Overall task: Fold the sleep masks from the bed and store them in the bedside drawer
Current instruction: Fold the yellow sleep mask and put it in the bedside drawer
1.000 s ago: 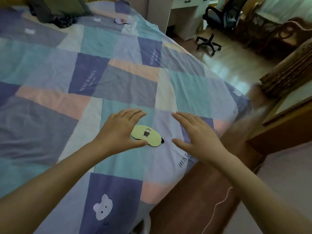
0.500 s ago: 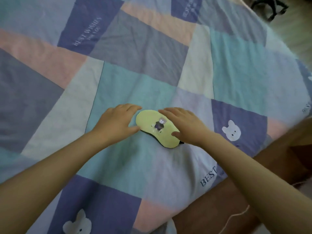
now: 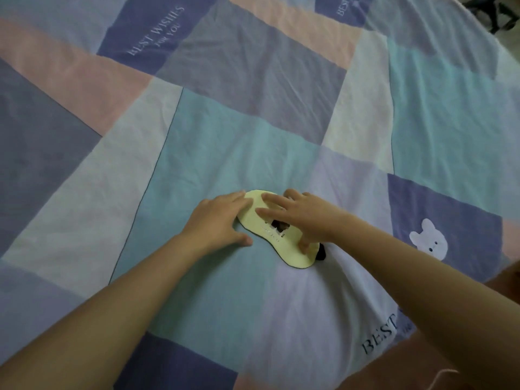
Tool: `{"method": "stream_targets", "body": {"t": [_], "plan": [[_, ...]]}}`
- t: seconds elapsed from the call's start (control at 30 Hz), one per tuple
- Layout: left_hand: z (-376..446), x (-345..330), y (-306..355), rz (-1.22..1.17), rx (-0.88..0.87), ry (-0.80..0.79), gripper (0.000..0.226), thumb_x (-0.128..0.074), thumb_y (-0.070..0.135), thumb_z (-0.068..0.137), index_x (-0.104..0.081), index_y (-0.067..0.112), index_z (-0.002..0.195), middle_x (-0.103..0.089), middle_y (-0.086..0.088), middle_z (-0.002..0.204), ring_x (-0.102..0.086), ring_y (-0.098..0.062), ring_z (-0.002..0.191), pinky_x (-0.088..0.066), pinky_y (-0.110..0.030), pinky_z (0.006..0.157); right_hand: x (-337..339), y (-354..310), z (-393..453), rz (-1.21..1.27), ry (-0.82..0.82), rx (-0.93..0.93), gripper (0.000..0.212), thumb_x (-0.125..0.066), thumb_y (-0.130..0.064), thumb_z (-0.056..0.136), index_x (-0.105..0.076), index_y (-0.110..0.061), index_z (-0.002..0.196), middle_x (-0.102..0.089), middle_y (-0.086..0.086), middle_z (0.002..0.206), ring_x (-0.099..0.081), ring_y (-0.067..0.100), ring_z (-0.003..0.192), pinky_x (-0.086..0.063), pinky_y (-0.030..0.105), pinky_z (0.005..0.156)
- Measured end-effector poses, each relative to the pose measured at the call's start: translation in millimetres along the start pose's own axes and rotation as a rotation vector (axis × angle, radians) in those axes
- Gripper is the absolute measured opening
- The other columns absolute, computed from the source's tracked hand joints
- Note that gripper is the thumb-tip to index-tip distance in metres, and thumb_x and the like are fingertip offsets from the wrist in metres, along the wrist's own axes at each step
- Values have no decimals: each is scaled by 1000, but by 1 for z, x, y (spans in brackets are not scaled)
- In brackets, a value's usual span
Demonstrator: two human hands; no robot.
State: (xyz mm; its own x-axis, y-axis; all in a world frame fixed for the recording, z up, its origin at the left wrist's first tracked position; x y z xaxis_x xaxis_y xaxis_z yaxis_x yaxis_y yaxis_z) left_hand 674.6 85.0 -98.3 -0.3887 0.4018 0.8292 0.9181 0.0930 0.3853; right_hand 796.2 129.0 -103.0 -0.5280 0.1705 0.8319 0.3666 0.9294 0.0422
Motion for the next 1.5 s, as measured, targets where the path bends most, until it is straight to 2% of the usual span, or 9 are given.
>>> {"method": "stream_targets", "body": {"t": [0.4, 0.53, 0.6, 0.77, 0.87, 1.03, 1.1, 1.27, 1.5], "plan": [[-2, -19, 8, -46, -80, 90, 51, -52, 47, 89, -40, 39, 138, -20, 16, 155, -18, -6, 142, -20, -32, 104, 8, 15, -3, 518, 272, -54, 32, -71, -16, 78, -67, -13, 110, -64, 5, 114, -59, 26, 101, -49, 39, 78], [0, -12, 8, -233, -68, 99, 34, -37, 38, 98, -56, 28, 124, -59, 6, 127, -49, -16, 121, -37, -32, 93, 20, 43, -11, 997, 465, -294, 20, -83, -20, 66, -73, -14, 82, -72, 2, 80, -64, 16, 77, -51, 33, 72], [-2, -6, 7, -484, 31, 78, 28, -37, 37, 99, -60, 22, 96, -66, 2, 103, -59, -18, 99, -43, -33, 83, 22, 55, -16, 1276, 541, -423, 21, -86, -18, 62, -72, -14, 77, -69, 0, 74, -63, 9, 70, -50, 25, 66], [1, -5, 21, -835, 85, -5, 30, -45, 31, 96, -68, 20, 81, -71, 10, 84, -64, -6, 86, -45, -22, 78, 20, 55, -22, 1736, 688, -595, 37, -81, -22, 72, -63, -16, 104, -68, 2, 93, -67, 12, 71, -54, 22, 52], [2, -1, 30, -880, 90, -2, 31, -49, 13, 90, -68, 22, 68, -67, 17, 59, -58, 8, 60, -39, -9, 59, 18, 46, -12, 1831, 693, -621, 40, -78, -28, 76, -58, -20, 109, -65, 9, 106, -70, 23, 82, -60, 39, 67], [6, 12, 10, -1237, 326, 163, 31, -48, 34, 82, -69, 16, 96, -73, -5, 88, -69, -13, 78, -51, -30, 77, 27, 61, -19, 1668, 792, -659, 34, -75, -27, 78, -64, -19, 109, -67, -2, 92, -65, 8, 77, -53, 16, 63], [7, 14, 3, -1438, 369, 156, 36, -45, 38, 91, -67, 14, 105, -72, -11, 92, -70, -19, 80, -54, -35, 80, 27, 62, -19, 1651, 788, -630, 36, -76, -27, 77, -64, -20, 110, -67, -2, 92, -65, 9, 76, -51, 18, 61], [13, 21, 5, -1317, 303, 161, 19, -66, 20, 86, -68, 5, 97, -72, -11, 88, -70, -15, 72, -56, -22, 61, 25, 49, -13, 1760, 741, -588, 49, -73, -31, 80, -56, -18, 124, -64, 5, 113, -66, 18, 92, -55, 27, 72], [8, 26, -35, -1590, 571, 458, 10, -61, 17, 89, -63, 8, 93, -64, -5, 88, -63, -14, 76, -54, -17, 49, 24, 35, -16, 1764, 723, -512, 48, -80, -2, 70, -60, -7, 113, -60, 2, 98, -66, 17, 66, -60, 40, 70]]}}
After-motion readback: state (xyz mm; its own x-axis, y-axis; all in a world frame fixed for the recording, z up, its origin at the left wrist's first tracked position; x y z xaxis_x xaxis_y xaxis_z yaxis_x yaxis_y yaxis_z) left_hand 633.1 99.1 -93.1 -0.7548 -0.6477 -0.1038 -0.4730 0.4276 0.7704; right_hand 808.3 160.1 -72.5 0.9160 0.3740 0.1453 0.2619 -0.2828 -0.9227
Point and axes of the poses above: each hand's wrist, its own z-axis towards the middle knuckle, its own x-axis out of the back of the hand, y = z × x, the point moved 8 cm from there along z, towards the middle knuckle
